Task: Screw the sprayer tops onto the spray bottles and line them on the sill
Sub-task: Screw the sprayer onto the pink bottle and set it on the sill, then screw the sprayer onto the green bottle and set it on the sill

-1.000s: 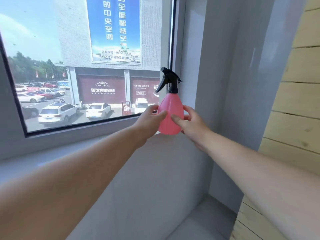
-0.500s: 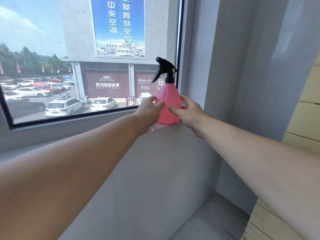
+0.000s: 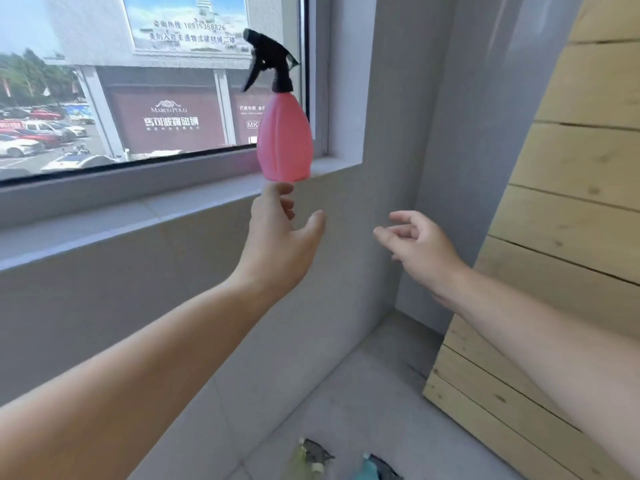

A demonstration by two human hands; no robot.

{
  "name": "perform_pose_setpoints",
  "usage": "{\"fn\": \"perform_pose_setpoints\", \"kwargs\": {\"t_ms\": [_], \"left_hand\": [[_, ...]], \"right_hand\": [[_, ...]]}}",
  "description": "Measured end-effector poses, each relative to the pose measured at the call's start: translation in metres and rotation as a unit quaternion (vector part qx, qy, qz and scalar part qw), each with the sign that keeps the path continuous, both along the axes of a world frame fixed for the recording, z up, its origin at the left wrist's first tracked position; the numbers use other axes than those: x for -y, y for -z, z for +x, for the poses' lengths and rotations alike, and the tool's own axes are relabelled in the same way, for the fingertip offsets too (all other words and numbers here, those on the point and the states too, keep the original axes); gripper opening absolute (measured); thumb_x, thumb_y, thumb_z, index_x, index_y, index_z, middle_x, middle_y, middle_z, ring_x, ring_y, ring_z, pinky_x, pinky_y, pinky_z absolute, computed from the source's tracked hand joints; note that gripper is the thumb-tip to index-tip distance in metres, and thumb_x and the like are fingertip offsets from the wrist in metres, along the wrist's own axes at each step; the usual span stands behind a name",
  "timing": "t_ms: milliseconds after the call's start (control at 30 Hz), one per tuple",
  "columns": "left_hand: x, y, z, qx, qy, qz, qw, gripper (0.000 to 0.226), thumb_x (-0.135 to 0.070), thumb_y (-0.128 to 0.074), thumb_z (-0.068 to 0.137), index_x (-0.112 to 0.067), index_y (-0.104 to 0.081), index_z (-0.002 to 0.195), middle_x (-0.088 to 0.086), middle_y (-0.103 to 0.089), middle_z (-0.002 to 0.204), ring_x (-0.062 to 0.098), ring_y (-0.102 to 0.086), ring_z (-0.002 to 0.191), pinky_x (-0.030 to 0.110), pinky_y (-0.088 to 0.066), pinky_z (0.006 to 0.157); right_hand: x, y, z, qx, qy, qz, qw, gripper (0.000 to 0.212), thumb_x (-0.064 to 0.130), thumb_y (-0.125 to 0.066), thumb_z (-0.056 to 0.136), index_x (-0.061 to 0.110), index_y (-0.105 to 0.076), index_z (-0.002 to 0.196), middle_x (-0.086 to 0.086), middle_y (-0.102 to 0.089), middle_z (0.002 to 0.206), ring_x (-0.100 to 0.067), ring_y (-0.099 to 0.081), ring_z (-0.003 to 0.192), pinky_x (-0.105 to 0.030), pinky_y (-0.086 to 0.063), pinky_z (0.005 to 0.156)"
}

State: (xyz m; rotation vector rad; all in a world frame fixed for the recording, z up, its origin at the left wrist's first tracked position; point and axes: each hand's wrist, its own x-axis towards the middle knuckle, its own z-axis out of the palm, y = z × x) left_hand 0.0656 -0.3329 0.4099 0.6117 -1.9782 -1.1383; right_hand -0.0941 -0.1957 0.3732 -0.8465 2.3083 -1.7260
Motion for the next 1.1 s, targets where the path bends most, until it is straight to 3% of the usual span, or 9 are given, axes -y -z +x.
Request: {"fn": "perform_pose_setpoints", "kwargs": {"t_ms": [100,267,467,600,667,767,867,967,1100], "left_hand": [[-0.018,0.029,-0.002,0.036,-0.002,0.042,0.998,0.059,-0.032,-0.068,0.093,-0.019,-0.042,0.144,0.004,-0.053,0.134,0.012,-0.054,0.115,0.027,-0.046,0.090],[-0.048,0.080,-0.006,0.162,0.056,0.099,0.980,0.052,-0.036,-0.065,0.095,-0.019,-0.047,0.141,0.001,-0.063,0.122,0.013,-0.063,0.093,0.029,-0.049,0.071],[-0.106,0.194,-0.018,0.361,0.166,0.155,0.904,0.058,-0.041,-0.068,0.095,-0.011,-0.049,0.141,0.005,-0.062,0.119,0.023,-0.062,0.102,0.033,-0.052,0.090],[-0.144,0.275,-0.018,0.472,0.236,0.155,0.835,0.061,-0.040,-0.073,0.090,-0.010,-0.051,0.138,0.004,-0.061,0.109,0.019,-0.059,0.093,0.026,-0.044,0.080],[-0.163,0.308,-0.020,0.497,0.256,0.144,0.817,0.063,-0.041,-0.075,0.087,-0.010,-0.052,0.136,0.004,-0.061,0.112,0.020,-0.059,0.097,0.027,-0.047,0.086],[-0.188,0.343,-0.028,0.529,0.272,0.143,0.791,0.079,-0.046,-0.073,0.087,-0.013,-0.039,0.150,0.010,-0.054,0.143,0.026,-0.057,0.125,0.029,-0.047,0.099],[-0.209,0.372,-0.040,0.544,0.282,0.125,0.781,0.090,-0.049,-0.073,0.086,-0.016,-0.028,0.157,0.012,-0.037,0.157,0.029,-0.050,0.136,0.034,-0.052,0.101],[-0.225,0.401,-0.050,0.564,0.273,0.075,0.776,0.095,-0.053,-0.075,0.083,-0.018,-0.027,0.156,0.011,-0.034,0.157,0.029,-0.042,0.141,0.040,-0.050,0.106],[-0.233,0.426,-0.053,0.595,0.257,0.049,0.760,0.088,-0.057,-0.077,0.077,-0.019,-0.036,0.145,0.010,-0.046,0.142,0.028,-0.050,0.131,0.044,-0.053,0.101]], "right_hand": [[-0.042,0.035,0.004,0.035,0.015,0.024,0.999,0.055,0.047,-0.071,0.079,0.027,-0.056,0.128,0.002,-0.068,0.115,-0.014,-0.065,0.106,-0.046,-0.052,0.099],[-0.087,0.079,0.009,0.082,0.027,0.071,0.994,0.045,0.043,-0.070,0.084,0.025,-0.059,0.124,0.010,-0.070,0.105,-0.013,-0.067,0.101,-0.043,-0.054,0.097],[-0.140,0.175,0.018,0.158,0.053,0.166,0.972,0.037,0.037,-0.070,0.086,0.019,-0.064,0.117,-0.001,-0.068,0.101,-0.020,-0.066,0.094,-0.042,-0.055,0.091],[-0.183,0.250,0.022,0.229,0.066,0.253,0.938,0.038,0.034,-0.070,0.087,0.014,-0.063,0.119,-0.003,-0.064,0.106,-0.017,-0.059,0.088,-0.027,-0.044,0.081],[-0.205,0.288,0.024,0.255,0.074,0.303,0.916,0.042,0.033,-0.071,0.086,0.011,-0.062,0.121,-0.005,-0.063,0.112,-0.020,-0.059,0.098,-0.026,-0.041,0.082],[-0.228,0.336,0.020,0.286,0.095,0.337,0.892,0.048,0.033,-0.071,0.086,0.008,-0.060,0.125,-0.012,-0.060,0.130,-0.027,-0.058,0.117,-0.032,-0.045,0.094],[-0.239,0.372,0.015,0.327,0.121,0.336,0.875,0.055,0.037,-0.071,0.085,0.011,-0.057,0.132,-0.009,-0.058,0.124,-0.026,-0.058,0.110,-0.036,-0.049,0.092],[-0.239,0.402,0.010,0.353,0.131,0.319,0.870,0.063,0.042,-0.070,0.083,0.016,-0.052,0.139,-0.007,-0.057,0.122,-0.023,-0.056,0.100,-0.035,-0.048,0.089],[-0.232,0.423,0.005,0.353,0.140,0.308,0.872,0.064,0.038,-0.069,0.085,0.016,-0.049,0.141,-0.010,-0.050,0.146,-0.027,-0.053,0.127,-0.039,-0.045,0.105]]}}
